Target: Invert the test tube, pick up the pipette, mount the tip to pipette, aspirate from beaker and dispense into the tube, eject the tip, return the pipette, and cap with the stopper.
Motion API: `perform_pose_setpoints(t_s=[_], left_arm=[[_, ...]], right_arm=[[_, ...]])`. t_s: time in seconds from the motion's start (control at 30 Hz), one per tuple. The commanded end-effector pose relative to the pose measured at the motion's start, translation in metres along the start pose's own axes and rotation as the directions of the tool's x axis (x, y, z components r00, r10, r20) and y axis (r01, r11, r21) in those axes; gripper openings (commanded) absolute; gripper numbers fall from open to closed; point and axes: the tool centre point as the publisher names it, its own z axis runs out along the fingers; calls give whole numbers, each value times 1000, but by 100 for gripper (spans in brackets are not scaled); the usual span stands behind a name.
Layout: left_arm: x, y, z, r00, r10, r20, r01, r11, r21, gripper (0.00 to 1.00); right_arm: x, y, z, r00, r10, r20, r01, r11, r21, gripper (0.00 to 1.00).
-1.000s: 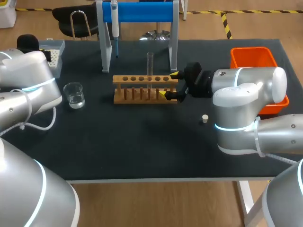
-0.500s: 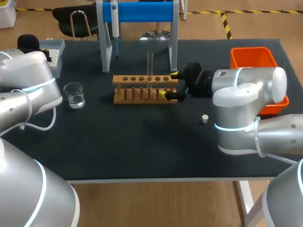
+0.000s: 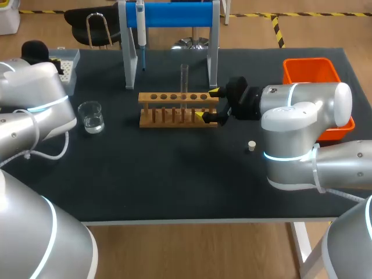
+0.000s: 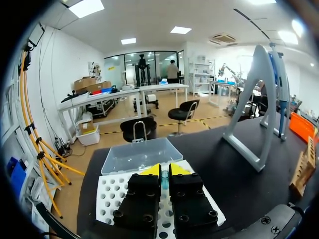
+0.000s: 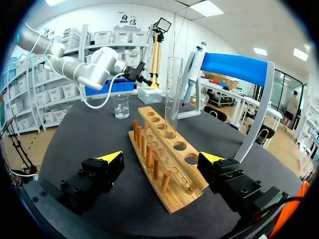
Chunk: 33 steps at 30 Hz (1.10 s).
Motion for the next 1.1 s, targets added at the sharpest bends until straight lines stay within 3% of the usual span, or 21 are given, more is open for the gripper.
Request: perform_pose_setpoints(t_s=[0.03, 0.87, 1.1], left_arm=[[0, -4, -5, 1000, 4, 3, -4, 1000, 1, 0], [4, -39, -23, 997, 64, 49, -65, 997, 33, 0], [14, -52, -33, 994, 101, 32, -103, 993, 51, 0]], right_arm=[[1, -1, 0, 1000, 0, 3, 0, 1000, -1, 100], [1, -1, 0, 1000, 0, 3, 0, 1000, -1, 100], [1, -1, 0, 1000, 0, 3, 0, 1000, -1, 100]])
